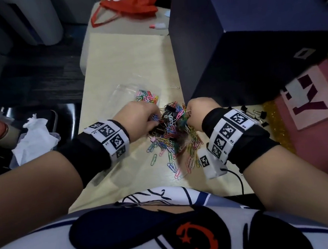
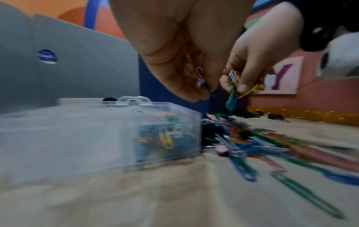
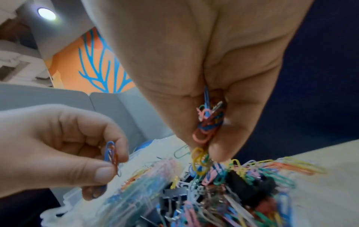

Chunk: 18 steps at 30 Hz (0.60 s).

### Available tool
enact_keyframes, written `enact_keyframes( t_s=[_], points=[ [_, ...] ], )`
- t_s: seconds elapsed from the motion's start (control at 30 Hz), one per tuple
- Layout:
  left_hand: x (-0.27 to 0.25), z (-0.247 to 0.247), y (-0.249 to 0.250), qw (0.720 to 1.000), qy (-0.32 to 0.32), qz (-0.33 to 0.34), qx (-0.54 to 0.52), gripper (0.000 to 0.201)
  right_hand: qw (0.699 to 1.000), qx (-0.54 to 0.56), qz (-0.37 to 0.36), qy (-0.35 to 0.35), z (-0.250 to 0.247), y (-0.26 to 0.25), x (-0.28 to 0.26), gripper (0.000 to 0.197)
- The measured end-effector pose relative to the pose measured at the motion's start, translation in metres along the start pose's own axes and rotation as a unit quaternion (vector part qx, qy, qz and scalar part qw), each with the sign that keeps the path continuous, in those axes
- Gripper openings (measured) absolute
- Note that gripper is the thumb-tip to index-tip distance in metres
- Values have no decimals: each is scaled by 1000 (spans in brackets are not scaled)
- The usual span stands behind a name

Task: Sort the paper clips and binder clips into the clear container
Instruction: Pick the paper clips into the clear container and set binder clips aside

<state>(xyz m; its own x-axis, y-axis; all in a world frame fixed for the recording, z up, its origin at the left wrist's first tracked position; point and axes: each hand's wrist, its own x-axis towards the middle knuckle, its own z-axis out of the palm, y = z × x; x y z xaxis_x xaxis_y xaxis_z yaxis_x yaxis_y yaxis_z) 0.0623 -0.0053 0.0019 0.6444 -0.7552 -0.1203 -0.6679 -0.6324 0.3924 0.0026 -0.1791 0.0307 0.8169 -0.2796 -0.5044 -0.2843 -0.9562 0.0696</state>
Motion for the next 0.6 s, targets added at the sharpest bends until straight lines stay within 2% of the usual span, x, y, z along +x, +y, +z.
enact_keyframes(
  t_s=[0.07,0.17,0.3,0.37,0.47,0.6],
  points=[
    [0,-9,-13,999,12,-36,0,19,997,75,-1,10,-4,-7,5,23],
    [0,-17,-31,996,-14,-82,24,18,974,224,-15,19,-7,-22,13,22],
    [0,-18,-40,994,-52,-93,24,24,930,366,-27,37,-10,-47,24,20],
    [-1,-18,-42,995,-46,-94,1,30,906,421,-31,35,-12,-59,31,21],
    [1,-18,-44,995,-21,-94,7,30,893,448,-41,22,-11,-64,46,27],
    [4,-11,-42,996,-32,-75,31,34,898,435,-29,54,-12,-54,50,15]
  ],
)
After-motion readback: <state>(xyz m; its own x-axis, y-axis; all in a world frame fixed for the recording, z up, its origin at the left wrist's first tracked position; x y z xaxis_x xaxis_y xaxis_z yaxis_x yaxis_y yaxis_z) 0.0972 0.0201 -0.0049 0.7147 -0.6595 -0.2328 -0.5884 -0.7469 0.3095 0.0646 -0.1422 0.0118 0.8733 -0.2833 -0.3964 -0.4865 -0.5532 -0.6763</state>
